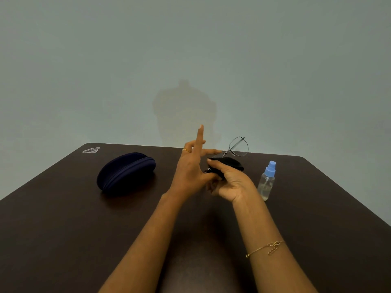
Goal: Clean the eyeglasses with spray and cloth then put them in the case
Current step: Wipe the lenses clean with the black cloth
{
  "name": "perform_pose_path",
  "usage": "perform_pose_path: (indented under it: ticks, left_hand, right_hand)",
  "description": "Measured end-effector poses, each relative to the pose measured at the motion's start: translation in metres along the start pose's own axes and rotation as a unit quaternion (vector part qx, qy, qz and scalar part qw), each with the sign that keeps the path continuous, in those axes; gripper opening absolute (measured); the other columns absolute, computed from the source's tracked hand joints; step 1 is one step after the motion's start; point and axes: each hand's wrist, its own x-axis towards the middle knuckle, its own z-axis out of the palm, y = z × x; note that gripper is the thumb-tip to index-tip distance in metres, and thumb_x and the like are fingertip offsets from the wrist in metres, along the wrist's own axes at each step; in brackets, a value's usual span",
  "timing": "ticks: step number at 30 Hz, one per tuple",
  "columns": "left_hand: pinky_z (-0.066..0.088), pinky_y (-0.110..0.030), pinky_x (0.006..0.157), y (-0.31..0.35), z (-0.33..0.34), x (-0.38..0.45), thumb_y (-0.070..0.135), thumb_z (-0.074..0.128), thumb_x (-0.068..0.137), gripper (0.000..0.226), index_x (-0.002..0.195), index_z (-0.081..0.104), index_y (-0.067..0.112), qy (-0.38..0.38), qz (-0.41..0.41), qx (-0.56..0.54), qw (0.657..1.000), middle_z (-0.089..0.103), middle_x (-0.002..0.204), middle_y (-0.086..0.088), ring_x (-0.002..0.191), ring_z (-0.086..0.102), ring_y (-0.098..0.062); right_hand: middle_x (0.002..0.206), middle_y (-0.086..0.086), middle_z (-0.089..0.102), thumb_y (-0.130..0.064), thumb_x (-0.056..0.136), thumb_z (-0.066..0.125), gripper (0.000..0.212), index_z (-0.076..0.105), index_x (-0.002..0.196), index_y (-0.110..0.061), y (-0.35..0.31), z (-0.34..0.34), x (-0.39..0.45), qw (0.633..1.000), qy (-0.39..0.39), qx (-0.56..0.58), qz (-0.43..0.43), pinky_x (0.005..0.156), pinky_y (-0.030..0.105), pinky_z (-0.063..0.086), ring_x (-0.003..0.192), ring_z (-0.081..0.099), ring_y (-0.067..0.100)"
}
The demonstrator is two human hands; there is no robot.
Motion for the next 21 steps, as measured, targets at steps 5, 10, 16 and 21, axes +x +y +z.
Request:
perform_pose_path:
  ticks: [5, 10, 16, 21]
  left_hand:
    - [0.015, 0.006, 0.089, -0.002, -0.001, -0.001, 0.005, 0.073, 0.067, 0.104, 0.136, -0.002, 0.021, 0.023, -0.013, -0.003, 1.0, 0.068, 0.107, 0.001, 0.117, 0.041, -0.016]
    - [0.015, 0.006, 0.089, 0.0, -0.004, -0.001, 0.019, 0.077, 0.068, 0.109, 0.137, -0.007, 0.019, 0.043, -0.066, -0.039, 0.996, 0.062, 0.112, 0.011, 0.118, 0.042, -0.011]
    - [0.034, -0.019, 0.098, 0.004, -0.004, -0.002, 0.024, 0.078, 0.066, 0.109, 0.143, 0.001, 0.011, 0.068, -0.108, -0.065, 0.99, 0.065, 0.116, 0.0, 0.113, 0.052, -0.011]
    - [0.049, -0.019, 0.088, 0.007, -0.012, 0.004, 0.022, 0.077, 0.065, 0.102, 0.144, 0.014, 0.015, 0.151, -0.234, -0.225, 0.934, 0.069, 0.102, 0.001, 0.096, 0.064, -0.006]
  right_hand:
    - [0.042, -0.003, 0.051, -0.009, 0.071, 0.072, 0.016, 0.058, 0.063, -0.011, 0.0, -0.004, -0.002, 0.998, -0.032, -0.054, 0.021, 0.064, 0.029, 0.042, 0.059, 0.052, 0.012]
    - [0.061, -0.001, 0.062, -0.01, 0.074, 0.069, 0.009, 0.063, 0.08, -0.012, -0.007, -0.008, -0.004, 0.998, -0.043, -0.028, -0.039, 0.057, 0.023, 0.04, 0.06, 0.052, 0.009]
    - [0.08, 0.005, 0.066, -0.025, 0.08, 0.066, 0.016, 0.063, 0.088, -0.011, -0.014, -0.011, -0.007, 0.995, -0.003, 0.002, -0.095, 0.058, 0.024, 0.044, 0.07, 0.056, 0.015]
    - [0.103, 0.012, 0.058, -0.016, 0.086, 0.056, 0.009, 0.055, 0.078, -0.011, -0.013, -0.016, 0.001, 0.88, 0.261, -0.244, -0.312, 0.069, 0.033, 0.048, 0.084, 0.056, 0.02]
